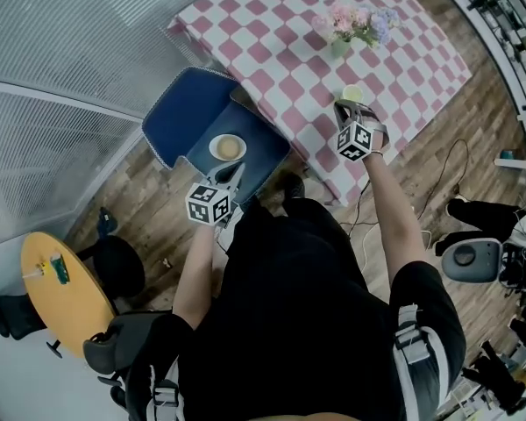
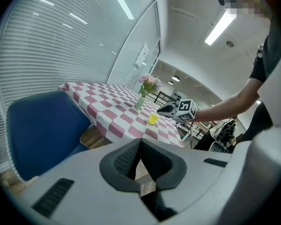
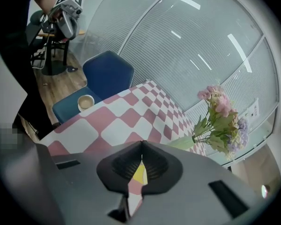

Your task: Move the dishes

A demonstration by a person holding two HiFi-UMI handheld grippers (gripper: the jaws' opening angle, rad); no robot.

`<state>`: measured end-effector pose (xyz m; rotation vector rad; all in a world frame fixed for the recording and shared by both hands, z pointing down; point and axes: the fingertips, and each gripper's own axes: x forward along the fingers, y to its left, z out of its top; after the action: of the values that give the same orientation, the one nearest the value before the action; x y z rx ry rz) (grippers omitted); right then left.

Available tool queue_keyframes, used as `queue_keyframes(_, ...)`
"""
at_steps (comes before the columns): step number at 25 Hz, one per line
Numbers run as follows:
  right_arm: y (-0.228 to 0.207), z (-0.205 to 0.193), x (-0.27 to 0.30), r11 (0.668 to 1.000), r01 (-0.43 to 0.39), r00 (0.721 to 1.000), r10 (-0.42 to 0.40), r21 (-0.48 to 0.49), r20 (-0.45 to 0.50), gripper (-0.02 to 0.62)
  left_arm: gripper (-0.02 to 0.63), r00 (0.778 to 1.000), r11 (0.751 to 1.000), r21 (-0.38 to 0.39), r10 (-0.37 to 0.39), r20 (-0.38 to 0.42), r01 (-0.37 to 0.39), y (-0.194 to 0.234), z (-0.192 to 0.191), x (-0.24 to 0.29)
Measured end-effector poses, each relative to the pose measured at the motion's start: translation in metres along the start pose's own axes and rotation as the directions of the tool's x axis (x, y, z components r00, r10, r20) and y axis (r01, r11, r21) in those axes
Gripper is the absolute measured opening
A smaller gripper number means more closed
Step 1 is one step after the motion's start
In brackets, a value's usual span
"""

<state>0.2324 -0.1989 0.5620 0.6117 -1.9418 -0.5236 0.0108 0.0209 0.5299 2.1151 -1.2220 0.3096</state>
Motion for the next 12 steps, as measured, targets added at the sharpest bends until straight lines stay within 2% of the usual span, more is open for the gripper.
queue_keyframes(12, 0.069, 0.076, 0.024, 0.996, -0.075, 0.997, 0.076, -0.052, 0.027, 0.017, 0.021, 0.999, 0.999, -0.038, 0.040, 0.020, -0.039, 0.055, -0.018, -0.057)
